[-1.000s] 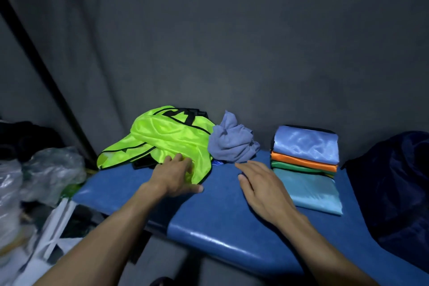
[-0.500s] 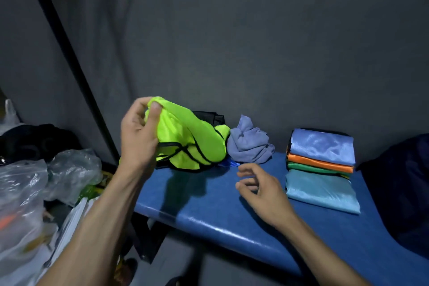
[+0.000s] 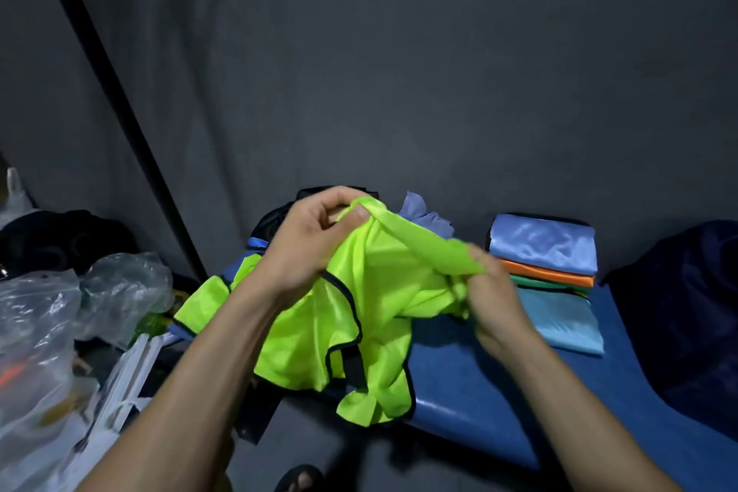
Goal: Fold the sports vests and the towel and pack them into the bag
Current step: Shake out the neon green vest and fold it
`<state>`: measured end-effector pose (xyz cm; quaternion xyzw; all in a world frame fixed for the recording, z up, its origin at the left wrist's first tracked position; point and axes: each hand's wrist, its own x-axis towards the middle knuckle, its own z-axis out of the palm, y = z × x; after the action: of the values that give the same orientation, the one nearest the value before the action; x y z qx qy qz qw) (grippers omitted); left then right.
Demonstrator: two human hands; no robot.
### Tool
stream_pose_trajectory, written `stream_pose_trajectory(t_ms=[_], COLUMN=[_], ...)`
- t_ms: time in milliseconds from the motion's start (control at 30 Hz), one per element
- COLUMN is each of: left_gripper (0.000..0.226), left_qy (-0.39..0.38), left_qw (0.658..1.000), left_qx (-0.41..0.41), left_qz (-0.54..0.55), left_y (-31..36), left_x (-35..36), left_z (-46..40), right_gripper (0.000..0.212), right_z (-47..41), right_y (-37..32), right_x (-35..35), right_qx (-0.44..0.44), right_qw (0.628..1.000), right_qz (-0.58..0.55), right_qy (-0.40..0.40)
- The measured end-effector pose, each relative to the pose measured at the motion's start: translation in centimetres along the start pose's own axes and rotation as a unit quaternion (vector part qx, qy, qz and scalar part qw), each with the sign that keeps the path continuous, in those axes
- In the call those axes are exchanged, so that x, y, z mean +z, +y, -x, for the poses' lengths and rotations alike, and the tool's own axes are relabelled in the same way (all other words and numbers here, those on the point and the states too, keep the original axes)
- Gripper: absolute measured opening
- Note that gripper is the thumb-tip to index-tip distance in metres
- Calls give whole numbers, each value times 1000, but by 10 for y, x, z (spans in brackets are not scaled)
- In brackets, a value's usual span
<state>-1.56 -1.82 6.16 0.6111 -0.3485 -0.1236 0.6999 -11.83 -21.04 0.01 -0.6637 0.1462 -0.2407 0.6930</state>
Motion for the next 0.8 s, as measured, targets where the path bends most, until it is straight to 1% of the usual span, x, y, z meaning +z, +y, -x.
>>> stream_pose_trajectory(t_ms=[67,133,200,233,267,300,333,367,400,433,467,500,533,567,600,633,667,733,767,800], left_gripper=[16,31,44,46,44,35,21,9,5,9,13,17,19,21,23,26,28,29,28,28], left_qy=[-35,-102,-160,-178,-193,-202,-200,-179,-141,-93,-44,-2,29,48,58,62,64,73,76,77], left_qw=[996,981,957,937,908,872,838,816,810,816,835,866,908,951,981,993,994,985,979,972], left_qx=[12,0,-19,-20,-15,-2,18,37,55,64,62,51,28,-3,-37,-68,-93,-116,-113,-108], left_qz=[-84,-168,-241,-299,-372,-447,-507,-548,-566,-566,-545,-498,-418,-305,-182,-74,4,104,149,192], left_y=[-9,-21,-31,-35,-40,-45,-49,-52,-54,-56,-56,-54,-51,-47,-40,-34,-27,-14,-10,-6], left_x=[-1,2,6,7,6,5,5,3,1,-1,-1,0,4,9,17,24,30,39,41,43], left_z=[-7,-13,-20,-23,-25,-28,-31,-33,-35,-38,-39,-40,-41,-41,-40,-40,-39,-37,-37,-37], right_gripper=[35,29,24,24,26,31,37,44,47,47,44,41,42,50,62,72,74,62,60,63], right_z=[-11,-16,-20,-22,-23,-24,-25,-26,-27,-28,-28,-29,-28,-26,-23,-19,-13,2,9,15], right_y=[-12,-13,-10,-10,-8,-6,-4,-3,0,3,5,8,10,11,12,13,12,9,6,5], right_x=[-15,-23,-28,-29,-31,-33,-36,-37,-40,-42,-43,-45,-46,-46,-44,-40,-35,-24,-20,-17], right_qx=[-3,7,24,31,36,41,42,38,28,17,6,-6,-16,-27,-39,-56,-89,-161,-153,-118], right_qw=[996,995,995,995,995,996,997,997,996,992,986,979,973,966,961,955,947,919,918,932], right_qz=[-87,-98,-93,-88,-80,-61,-34,8,56,108,152,193,227,256,274,290,309,354,361,342], right_qy=[23,27,36,45,50,56,58,64,67,66,63,57,43,22,1,-8,6,61,63,27])
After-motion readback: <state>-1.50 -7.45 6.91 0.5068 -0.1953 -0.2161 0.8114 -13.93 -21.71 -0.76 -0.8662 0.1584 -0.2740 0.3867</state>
